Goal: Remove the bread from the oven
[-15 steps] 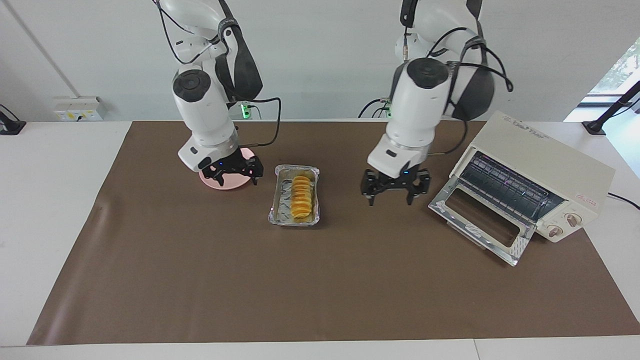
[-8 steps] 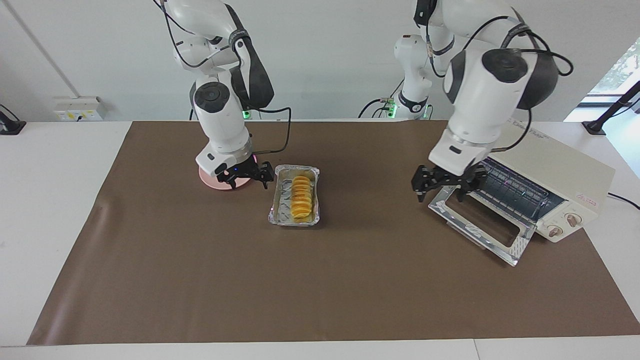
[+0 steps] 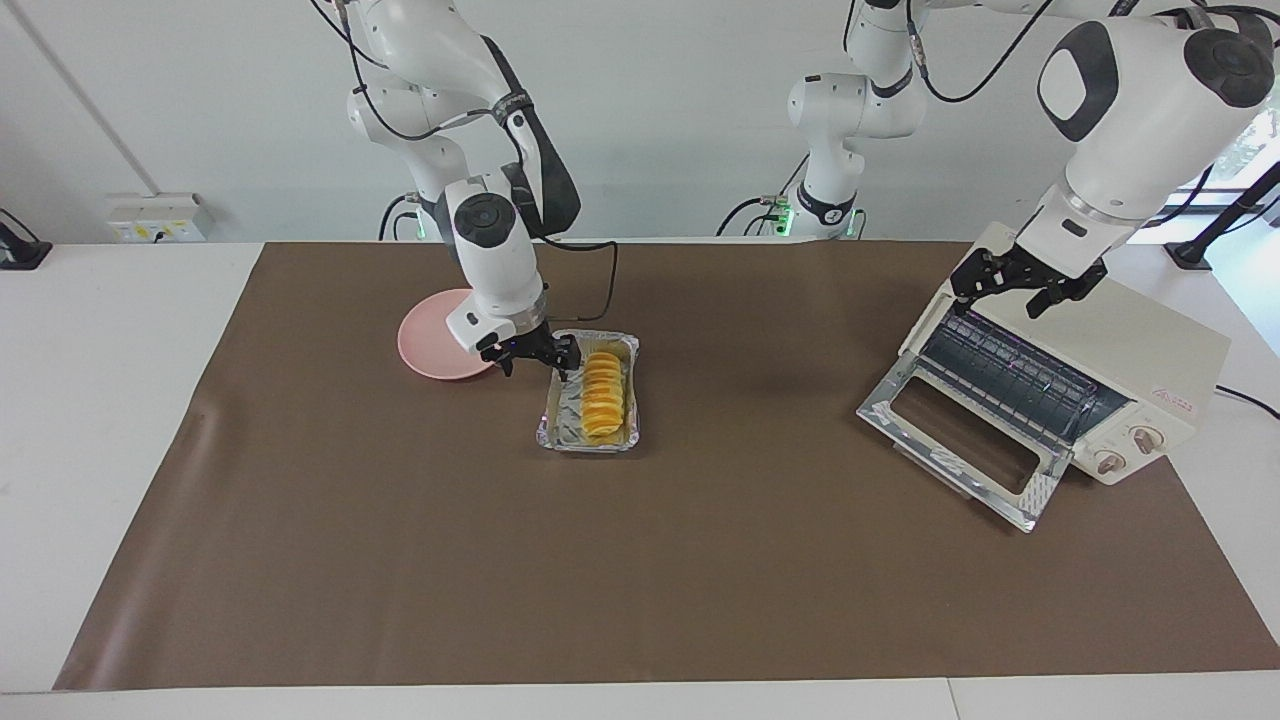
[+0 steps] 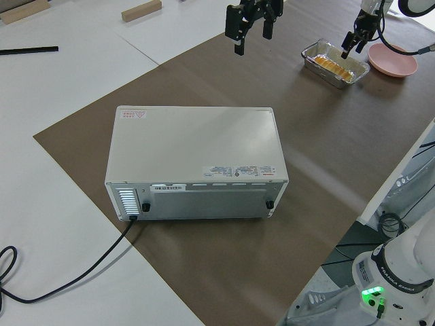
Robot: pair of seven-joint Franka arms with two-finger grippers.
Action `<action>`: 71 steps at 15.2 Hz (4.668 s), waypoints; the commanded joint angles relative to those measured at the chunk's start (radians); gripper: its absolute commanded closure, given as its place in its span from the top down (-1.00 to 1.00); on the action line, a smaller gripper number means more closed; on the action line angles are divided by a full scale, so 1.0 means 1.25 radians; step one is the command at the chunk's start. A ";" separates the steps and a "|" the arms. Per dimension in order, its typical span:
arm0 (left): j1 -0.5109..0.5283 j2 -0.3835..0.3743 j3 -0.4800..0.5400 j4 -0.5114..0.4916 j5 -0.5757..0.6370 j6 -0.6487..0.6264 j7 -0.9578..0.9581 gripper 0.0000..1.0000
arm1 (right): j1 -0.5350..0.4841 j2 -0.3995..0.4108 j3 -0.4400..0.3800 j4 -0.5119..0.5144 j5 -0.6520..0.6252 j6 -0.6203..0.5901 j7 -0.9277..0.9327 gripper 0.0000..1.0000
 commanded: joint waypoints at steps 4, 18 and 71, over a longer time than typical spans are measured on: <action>0.025 -0.098 -0.011 -0.098 -0.002 -0.018 0.031 1.00 | 0.019 -0.001 -0.001 -0.043 0.012 0.052 0.013 0.41; 0.019 -0.081 -0.024 -0.118 0.038 0.032 0.080 1.00 | -0.150 -0.015 -0.003 0.058 0.038 -0.079 -0.231 -1.00; 0.022 -0.075 -0.019 -0.067 0.035 -0.013 0.074 1.00 | -0.301 0.104 -0.005 0.189 0.065 -0.092 -0.561 -1.00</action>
